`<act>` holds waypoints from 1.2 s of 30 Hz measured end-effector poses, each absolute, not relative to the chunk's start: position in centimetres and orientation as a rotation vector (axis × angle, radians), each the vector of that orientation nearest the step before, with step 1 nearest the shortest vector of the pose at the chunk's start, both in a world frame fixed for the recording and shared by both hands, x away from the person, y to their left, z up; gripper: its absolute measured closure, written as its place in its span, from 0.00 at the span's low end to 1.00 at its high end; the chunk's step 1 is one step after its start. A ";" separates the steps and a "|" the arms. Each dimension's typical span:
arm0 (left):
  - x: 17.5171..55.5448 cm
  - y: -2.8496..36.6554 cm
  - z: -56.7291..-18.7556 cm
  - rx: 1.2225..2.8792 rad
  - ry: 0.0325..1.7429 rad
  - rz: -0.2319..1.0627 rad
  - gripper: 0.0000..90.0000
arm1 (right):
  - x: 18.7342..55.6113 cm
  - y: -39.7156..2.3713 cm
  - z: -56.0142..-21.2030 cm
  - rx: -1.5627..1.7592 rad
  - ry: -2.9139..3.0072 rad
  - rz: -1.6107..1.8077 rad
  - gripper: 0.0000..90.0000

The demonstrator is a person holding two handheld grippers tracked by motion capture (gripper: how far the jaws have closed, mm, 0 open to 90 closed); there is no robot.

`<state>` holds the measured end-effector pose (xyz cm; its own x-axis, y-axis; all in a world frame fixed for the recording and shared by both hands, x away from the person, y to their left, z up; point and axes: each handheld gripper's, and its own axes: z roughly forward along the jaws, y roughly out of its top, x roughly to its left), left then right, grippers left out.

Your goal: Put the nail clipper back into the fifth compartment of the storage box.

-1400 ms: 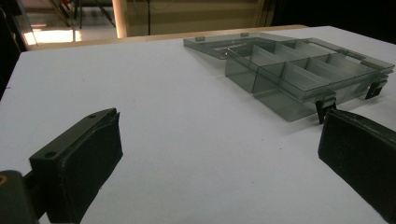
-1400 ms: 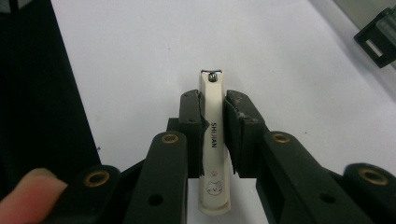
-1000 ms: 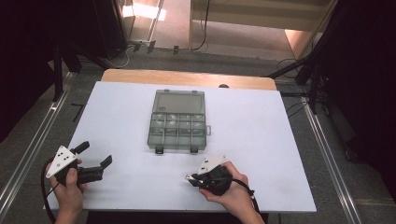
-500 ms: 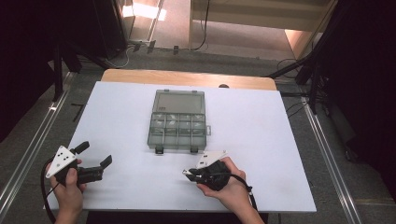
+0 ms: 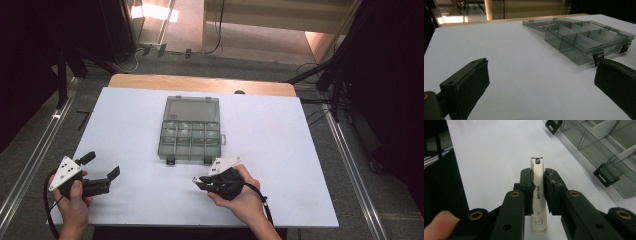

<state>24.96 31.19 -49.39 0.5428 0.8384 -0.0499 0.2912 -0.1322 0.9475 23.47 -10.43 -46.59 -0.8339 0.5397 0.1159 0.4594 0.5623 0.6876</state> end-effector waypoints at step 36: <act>25.0 31.3 -49.4 1.687 0.956 0.620 0.00 | 25.9 -8.3 -45.2 0.880 2.633 1.220 0.88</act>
<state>24.97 31.29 -49.38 0.5459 0.8361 -0.0538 0.2916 -0.1294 0.9477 25.90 -8.27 -45.22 -0.8261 0.5463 0.1381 0.4586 0.5094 0.7282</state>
